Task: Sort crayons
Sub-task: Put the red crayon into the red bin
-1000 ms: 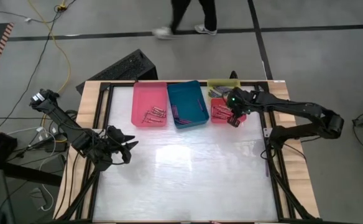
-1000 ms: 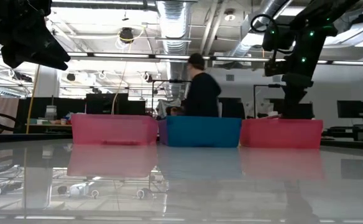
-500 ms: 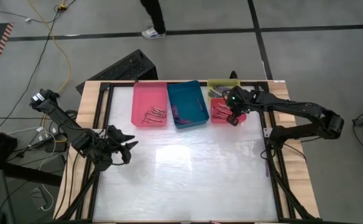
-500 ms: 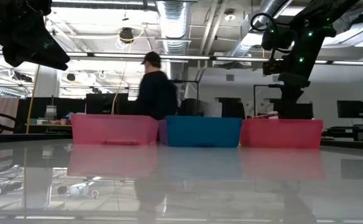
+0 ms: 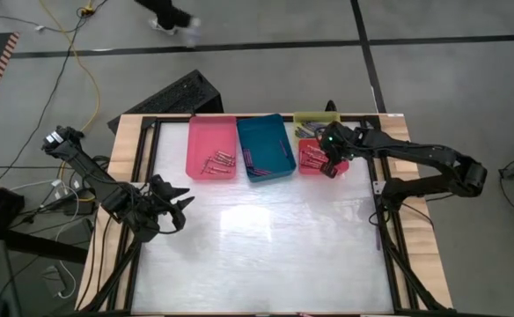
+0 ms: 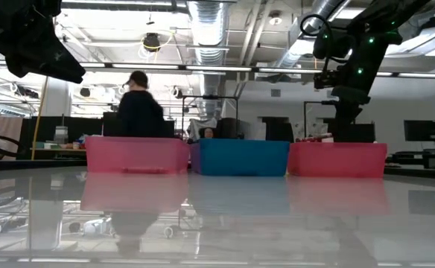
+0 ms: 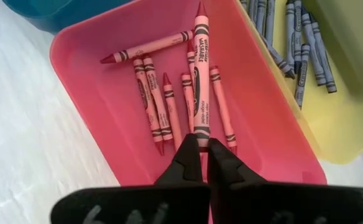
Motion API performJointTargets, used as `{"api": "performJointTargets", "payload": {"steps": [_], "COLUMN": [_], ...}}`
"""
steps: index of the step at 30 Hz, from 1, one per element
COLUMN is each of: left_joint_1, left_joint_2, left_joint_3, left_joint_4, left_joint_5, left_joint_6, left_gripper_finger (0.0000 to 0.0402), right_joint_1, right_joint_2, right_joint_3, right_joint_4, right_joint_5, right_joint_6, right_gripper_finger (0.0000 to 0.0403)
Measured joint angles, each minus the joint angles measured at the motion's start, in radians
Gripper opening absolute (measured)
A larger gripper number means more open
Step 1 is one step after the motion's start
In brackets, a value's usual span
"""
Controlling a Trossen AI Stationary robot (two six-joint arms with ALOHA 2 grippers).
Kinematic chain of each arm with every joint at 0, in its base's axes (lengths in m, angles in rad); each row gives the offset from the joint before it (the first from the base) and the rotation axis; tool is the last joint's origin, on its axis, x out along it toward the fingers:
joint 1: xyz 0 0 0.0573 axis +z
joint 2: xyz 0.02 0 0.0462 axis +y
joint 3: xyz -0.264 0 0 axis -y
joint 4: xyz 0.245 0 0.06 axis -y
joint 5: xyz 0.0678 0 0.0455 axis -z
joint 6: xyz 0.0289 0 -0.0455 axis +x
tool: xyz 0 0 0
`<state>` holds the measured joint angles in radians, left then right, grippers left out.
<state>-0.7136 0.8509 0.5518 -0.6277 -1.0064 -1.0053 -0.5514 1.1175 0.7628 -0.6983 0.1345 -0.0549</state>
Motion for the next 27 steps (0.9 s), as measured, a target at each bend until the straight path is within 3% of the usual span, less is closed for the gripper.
{"api": "performJointTargets", "payload": {"steps": [27], "left_joint_1": [0.000], "left_joint_2": [0.000], "left_joint_3": [0.000], "left_joint_4": [-0.011], "left_joint_5": [-0.205], "left_joint_6": [0.134], "left_gripper_finger": [0.0139], "right_joint_1": [0.001], "right_joint_2": [0.000], "right_joint_3": [0.000], "right_joint_4": [-0.010], "right_joint_5": [-0.007], "right_joint_6": [0.031], "right_gripper_finger": [0.0004]}}
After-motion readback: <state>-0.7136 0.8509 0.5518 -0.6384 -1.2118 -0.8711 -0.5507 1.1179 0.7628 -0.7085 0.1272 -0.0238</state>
